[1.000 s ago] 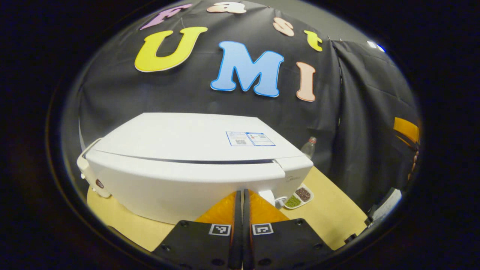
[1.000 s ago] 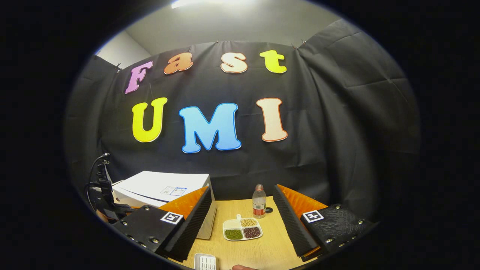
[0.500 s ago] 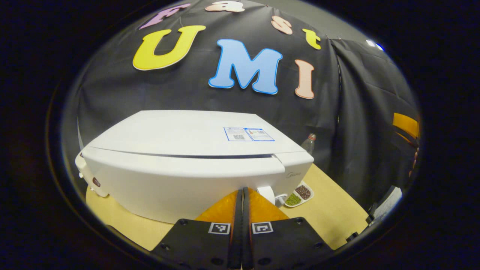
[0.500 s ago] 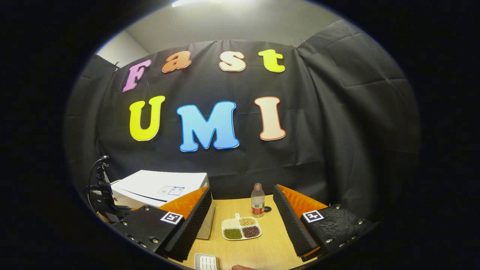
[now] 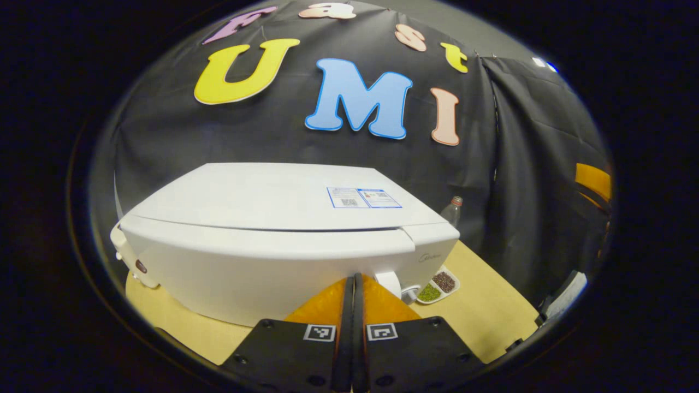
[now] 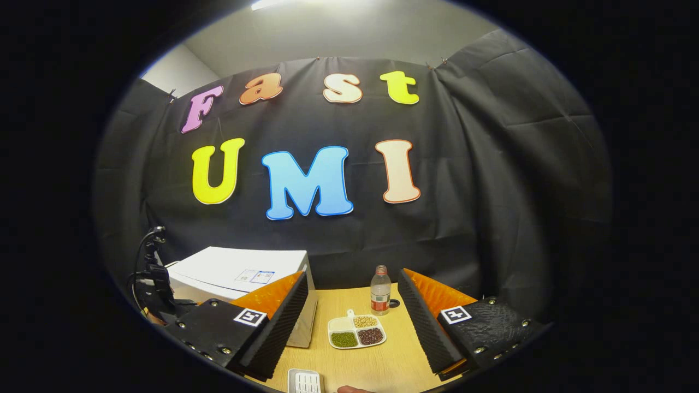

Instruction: Open the microwave oven with the left hand, put the food in, and close the microwave oven.

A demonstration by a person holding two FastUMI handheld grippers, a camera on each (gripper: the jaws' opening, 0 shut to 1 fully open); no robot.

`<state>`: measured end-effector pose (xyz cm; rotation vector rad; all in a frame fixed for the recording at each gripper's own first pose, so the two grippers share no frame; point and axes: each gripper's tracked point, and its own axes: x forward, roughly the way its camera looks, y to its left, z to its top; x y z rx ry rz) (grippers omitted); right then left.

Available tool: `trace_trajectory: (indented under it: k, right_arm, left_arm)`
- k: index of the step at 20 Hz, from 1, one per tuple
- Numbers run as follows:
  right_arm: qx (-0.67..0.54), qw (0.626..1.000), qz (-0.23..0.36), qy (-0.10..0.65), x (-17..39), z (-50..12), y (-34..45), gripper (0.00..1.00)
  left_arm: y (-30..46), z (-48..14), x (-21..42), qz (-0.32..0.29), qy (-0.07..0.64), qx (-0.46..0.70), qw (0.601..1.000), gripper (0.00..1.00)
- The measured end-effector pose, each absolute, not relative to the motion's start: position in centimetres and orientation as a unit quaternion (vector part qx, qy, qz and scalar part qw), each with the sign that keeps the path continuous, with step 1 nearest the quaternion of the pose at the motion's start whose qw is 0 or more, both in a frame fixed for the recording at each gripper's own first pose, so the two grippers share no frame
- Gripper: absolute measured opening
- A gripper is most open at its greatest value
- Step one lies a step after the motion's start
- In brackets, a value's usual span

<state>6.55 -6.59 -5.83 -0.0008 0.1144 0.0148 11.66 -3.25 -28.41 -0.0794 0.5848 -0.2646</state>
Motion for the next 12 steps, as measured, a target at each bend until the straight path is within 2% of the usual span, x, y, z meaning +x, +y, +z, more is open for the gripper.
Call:
trace_trajectory:
  k: [5,9,12]
  right_arm:
    - [0.0,0.998,0.013,0.064,6.0,-5.9,-5.3,1.0]
    - [0.002,0.998,0.012,0.062,5.9,-5.1,-3.6,1.0]
    - [0.009,0.999,0.019,0.049,5.9,-3.5,-1.3,1.0]
  left_arm:
    - [-3.0,-26.5,11.5,-0.13,0.264,-0.013,0.956,0.07]
    - [0.2,-17.5,10.8,-0.085,0.177,-0.016,0.98,0.07]
    - [2.6,-9.4,7.9,-0.075,0.105,-0.019,0.991,0.1]
